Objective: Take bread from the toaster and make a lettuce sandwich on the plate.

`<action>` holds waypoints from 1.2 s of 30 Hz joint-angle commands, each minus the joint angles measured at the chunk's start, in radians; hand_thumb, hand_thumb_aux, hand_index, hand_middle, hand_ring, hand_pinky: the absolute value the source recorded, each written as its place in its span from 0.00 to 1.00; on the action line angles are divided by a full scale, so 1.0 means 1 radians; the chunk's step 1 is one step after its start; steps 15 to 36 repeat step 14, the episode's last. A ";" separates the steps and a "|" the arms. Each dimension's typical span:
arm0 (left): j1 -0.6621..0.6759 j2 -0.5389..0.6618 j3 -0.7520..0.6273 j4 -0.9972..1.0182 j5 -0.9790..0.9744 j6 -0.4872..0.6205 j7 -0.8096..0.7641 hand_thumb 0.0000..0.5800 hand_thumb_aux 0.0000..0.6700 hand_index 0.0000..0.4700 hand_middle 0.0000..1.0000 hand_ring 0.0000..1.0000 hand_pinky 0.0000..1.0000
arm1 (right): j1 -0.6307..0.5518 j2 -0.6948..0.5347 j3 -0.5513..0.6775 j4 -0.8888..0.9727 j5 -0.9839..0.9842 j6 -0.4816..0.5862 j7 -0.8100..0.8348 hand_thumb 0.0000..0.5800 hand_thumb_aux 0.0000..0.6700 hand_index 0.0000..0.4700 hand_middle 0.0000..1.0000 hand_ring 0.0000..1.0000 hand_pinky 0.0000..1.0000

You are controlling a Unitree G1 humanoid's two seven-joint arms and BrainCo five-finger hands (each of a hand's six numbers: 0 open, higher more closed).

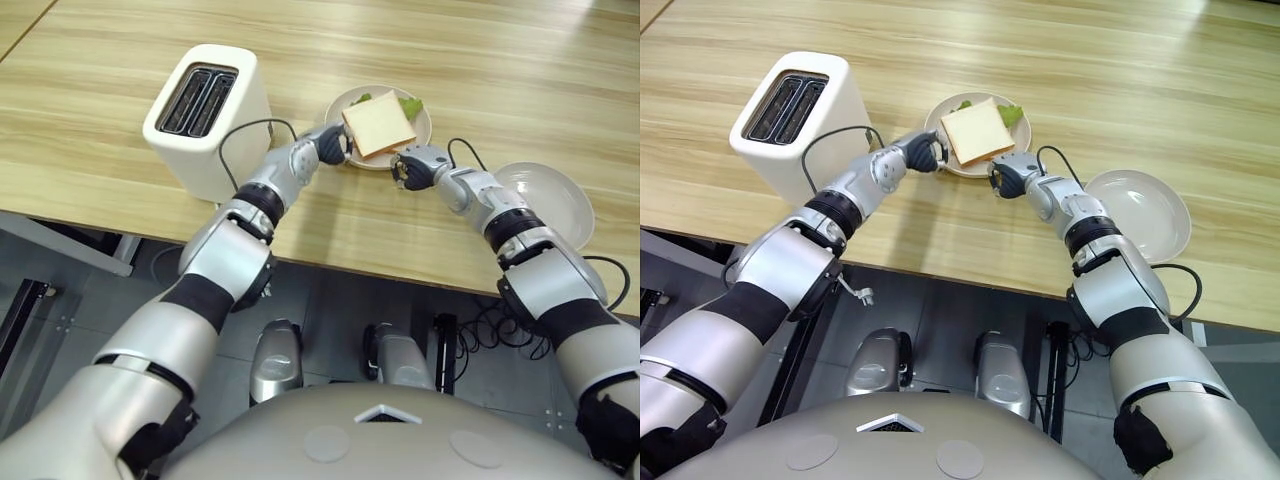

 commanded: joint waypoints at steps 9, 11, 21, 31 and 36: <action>0.554 0.196 0.327 -0.924 -0.387 -0.463 0.000 0.00 0.00 0.00 0.00 0.00 0.00 | 0.440 0.042 -0.526 -1.146 0.446 -0.047 -0.238 0.00 0.00 0.00 0.00 0.00 0.00; 0.634 0.194 0.352 -0.989 -0.413 -0.479 -0.002 0.00 0.00 0.00 0.00 0.00 0.00 | 0.497 0.137 -0.534 -1.213 0.427 -0.081 -0.308 0.00 0.00 0.00 0.00 0.00 0.00; 0.701 0.181 0.371 -1.038 -0.466 -0.480 -0.022 0.00 0.00 0.00 0.00 0.00 0.00 | 0.556 0.243 -0.498 -1.201 0.392 -0.140 -0.366 0.00 0.00 0.00 0.00 0.00 0.00; 0.701 0.181 0.371 -1.038 -0.466 -0.480 -0.022 0.00 0.00 0.00 0.00 0.00 0.00 | 0.556 0.243 -0.498 -1.201 0.392 -0.140 -0.366 0.00 0.00 0.00 0.00 0.00 0.00; 0.701 0.181 0.371 -1.038 -0.466 -0.480 -0.022 0.00 0.00 0.00 0.00 0.00 0.00 | 0.556 0.243 -0.498 -1.201 0.392 -0.140 -0.366 0.00 0.00 0.00 0.00 0.00 0.00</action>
